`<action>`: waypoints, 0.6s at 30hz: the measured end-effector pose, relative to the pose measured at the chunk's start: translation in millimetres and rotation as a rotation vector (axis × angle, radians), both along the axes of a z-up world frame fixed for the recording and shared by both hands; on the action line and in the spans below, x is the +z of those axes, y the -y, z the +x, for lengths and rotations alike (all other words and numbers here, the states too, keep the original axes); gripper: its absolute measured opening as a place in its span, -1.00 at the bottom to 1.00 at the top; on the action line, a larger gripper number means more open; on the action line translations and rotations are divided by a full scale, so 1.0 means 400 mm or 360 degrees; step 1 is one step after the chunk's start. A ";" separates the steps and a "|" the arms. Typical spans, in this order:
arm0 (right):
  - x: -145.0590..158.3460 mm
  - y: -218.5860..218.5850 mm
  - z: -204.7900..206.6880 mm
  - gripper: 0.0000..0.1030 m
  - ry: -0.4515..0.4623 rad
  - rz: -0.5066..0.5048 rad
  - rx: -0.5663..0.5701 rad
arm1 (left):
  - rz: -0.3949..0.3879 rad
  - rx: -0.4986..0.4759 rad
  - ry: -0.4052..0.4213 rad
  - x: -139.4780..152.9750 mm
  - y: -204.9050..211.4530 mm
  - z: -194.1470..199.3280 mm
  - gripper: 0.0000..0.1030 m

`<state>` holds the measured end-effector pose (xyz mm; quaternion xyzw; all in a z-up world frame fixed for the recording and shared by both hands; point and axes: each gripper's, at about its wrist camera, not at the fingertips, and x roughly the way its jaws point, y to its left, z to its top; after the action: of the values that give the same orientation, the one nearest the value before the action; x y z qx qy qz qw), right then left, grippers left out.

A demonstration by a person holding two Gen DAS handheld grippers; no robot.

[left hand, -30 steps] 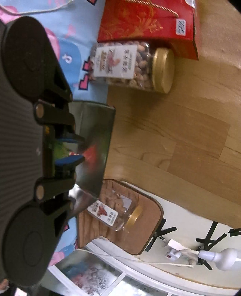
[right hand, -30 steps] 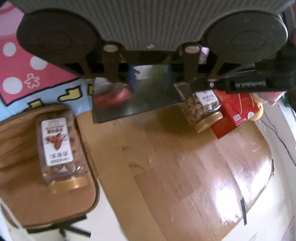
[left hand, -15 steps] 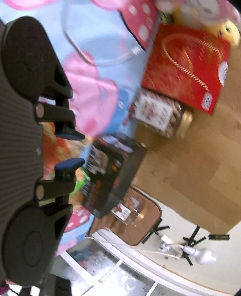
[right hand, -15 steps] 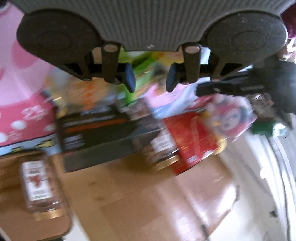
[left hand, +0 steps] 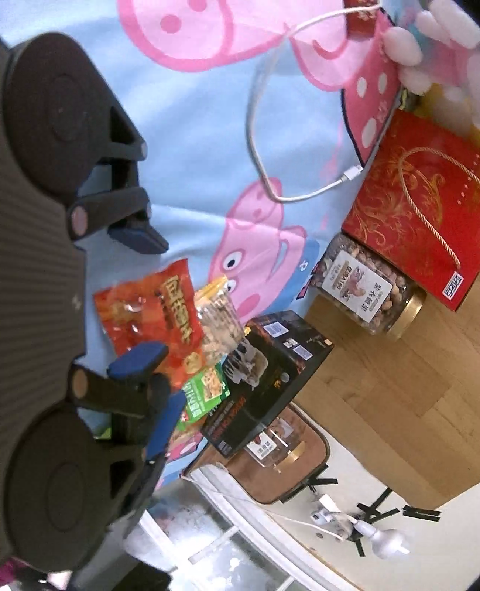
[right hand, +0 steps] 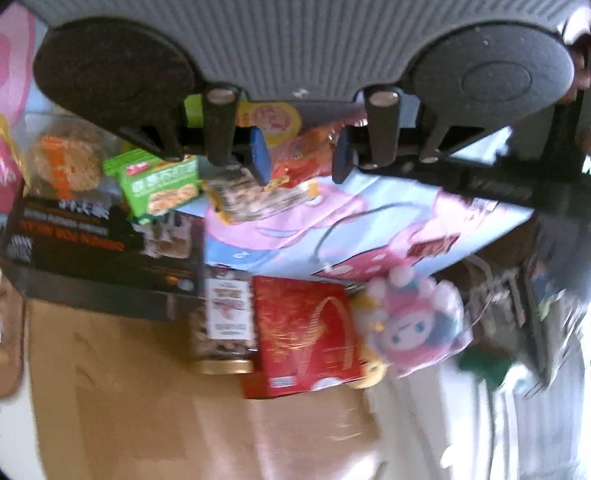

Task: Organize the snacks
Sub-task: 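Grasp the yellow-lidded jelly cup with the right gripper and drop it into the box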

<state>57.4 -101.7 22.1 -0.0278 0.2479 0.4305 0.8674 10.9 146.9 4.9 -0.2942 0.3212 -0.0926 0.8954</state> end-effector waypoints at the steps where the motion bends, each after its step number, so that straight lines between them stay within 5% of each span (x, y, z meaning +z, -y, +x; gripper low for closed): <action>1: -0.001 -0.001 -0.013 -0.27 0.0018 -0.0011 0.0027 | -0.0015 -0.0002 0.0003 -0.001 -0.004 -0.004 0.05; 10: -0.034 0.010 -0.063 -0.33 -0.0165 -0.0003 0.0143 | -0.0049 -0.0010 0.0019 -0.003 -0.016 -0.042 0.09; 18: -0.006 0.072 -0.090 -0.32 -0.0020 0.0033 0.0032 | -0.0133 -0.0064 0.0055 0.014 -0.025 -0.078 0.09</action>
<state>21.6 -130.6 19.7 -0.0186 0.2485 0.4419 0.8617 -20.3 156.9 10.5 -0.3232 0.3073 -0.1291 0.8857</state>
